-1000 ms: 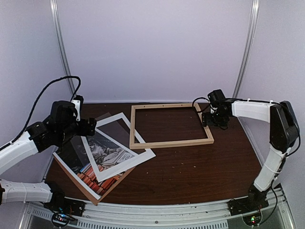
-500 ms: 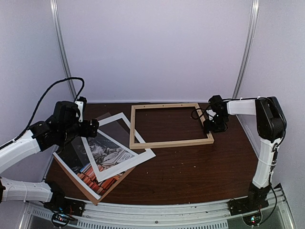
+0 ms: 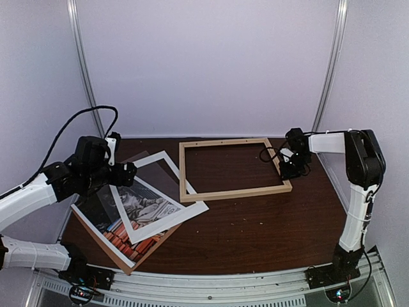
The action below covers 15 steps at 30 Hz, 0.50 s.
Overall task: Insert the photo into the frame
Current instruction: Adjust the frame body at the center of the board.
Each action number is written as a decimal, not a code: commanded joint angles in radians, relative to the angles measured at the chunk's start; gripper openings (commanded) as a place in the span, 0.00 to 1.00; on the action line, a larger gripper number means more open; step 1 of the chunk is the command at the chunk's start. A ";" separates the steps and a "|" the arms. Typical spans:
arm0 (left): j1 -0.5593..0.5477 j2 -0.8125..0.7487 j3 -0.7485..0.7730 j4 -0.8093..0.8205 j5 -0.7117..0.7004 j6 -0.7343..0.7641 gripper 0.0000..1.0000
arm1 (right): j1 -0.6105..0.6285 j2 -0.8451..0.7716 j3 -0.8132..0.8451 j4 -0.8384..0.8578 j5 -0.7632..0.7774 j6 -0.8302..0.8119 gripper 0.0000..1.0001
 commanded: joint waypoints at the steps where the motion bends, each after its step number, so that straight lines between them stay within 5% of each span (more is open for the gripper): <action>1: 0.002 0.022 -0.005 0.032 0.046 0.020 0.98 | -0.063 -0.052 -0.019 -0.046 0.040 -0.103 0.25; 7: -0.013 0.083 0.012 0.043 0.108 0.054 0.98 | -0.091 -0.095 -0.040 -0.078 0.055 -0.263 0.12; 15: -0.029 0.153 0.047 0.047 0.165 0.105 0.98 | -0.103 -0.158 -0.095 -0.035 0.005 -0.420 0.09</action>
